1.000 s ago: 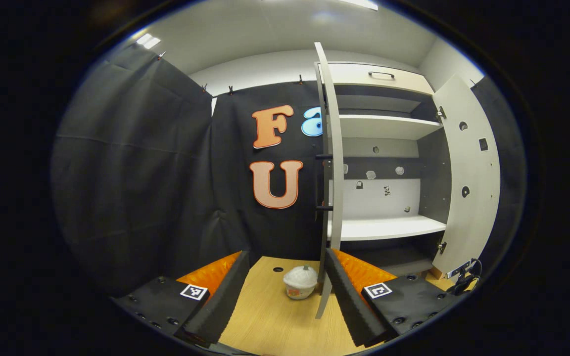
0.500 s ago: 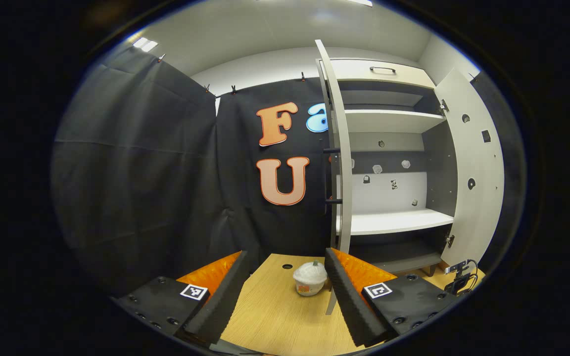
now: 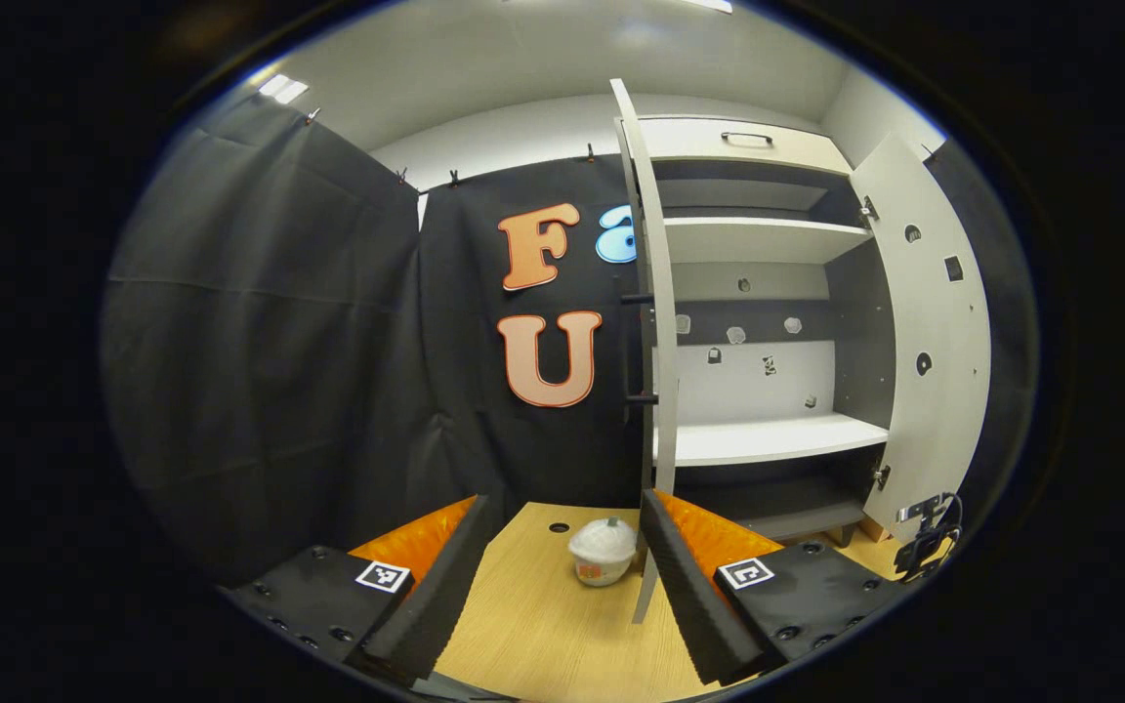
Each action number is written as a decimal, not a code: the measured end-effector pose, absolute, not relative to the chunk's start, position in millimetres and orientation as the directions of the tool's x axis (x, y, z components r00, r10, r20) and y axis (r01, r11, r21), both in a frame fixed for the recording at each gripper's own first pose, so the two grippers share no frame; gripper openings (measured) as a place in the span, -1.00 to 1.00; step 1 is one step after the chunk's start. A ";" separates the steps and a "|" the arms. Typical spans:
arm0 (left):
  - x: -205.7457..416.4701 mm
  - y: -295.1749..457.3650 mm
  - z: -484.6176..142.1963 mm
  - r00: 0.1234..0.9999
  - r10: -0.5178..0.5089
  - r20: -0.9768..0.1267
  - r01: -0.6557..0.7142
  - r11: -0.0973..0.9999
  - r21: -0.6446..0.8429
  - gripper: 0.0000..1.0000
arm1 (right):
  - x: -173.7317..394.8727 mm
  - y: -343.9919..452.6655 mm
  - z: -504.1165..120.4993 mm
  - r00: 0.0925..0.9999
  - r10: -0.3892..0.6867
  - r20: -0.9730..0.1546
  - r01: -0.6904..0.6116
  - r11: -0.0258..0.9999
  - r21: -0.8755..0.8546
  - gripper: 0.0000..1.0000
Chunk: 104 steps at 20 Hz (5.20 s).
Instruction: Grab one shoe with the right hand and put it into the shoe cabinet, grab the other shoe with the left hand and put it into the shoe cabinet; then close the right door with the right hand and the left door with the left hand.
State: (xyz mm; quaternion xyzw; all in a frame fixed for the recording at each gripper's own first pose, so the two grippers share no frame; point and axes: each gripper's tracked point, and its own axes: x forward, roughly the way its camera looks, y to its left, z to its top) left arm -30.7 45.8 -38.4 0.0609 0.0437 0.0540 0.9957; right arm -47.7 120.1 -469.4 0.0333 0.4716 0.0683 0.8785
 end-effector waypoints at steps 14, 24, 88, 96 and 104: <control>-12.5 21.1 -46.7 0.995 0.044 -0.090 -0.034 0.994 0.108 0.97 | 26.2 124.1 -246.8 0.741 0.203 -0.640 -0.088 0.974 0.207 -1.00; -4.3 35.3 -47.5 0.995 0.058 -0.085 -0.048 0.992 0.119 0.98 | 138.5 165.4 -134.5 0.856 0.226 -0.465 -0.130 0.964 0.230 -1.00; 23.9 -118.6 -333.1 0.828 -0.193 -0.527 0.269 0.961 0.071 0.99 | 58.6 23.6 10.9 0.992 0.082 -0.097 -0.081 0.997 0.016 0.86; 1.8 -129.9 -437.7 0.656 -0.204 -0.727 0.339 0.940 0.043 0.99 | 52.5 8.6 -0.6 0.991 0.060 -0.120 -0.062 0.998 -0.013 0.86; -1.6 -121.7 -481.0 0.543 -0.166 -0.823 0.270 0.963 -0.016 0.99 | 57.2 12.6 -18.5 0.984 0.080 -0.161 -0.084 0.996 -0.018 0.87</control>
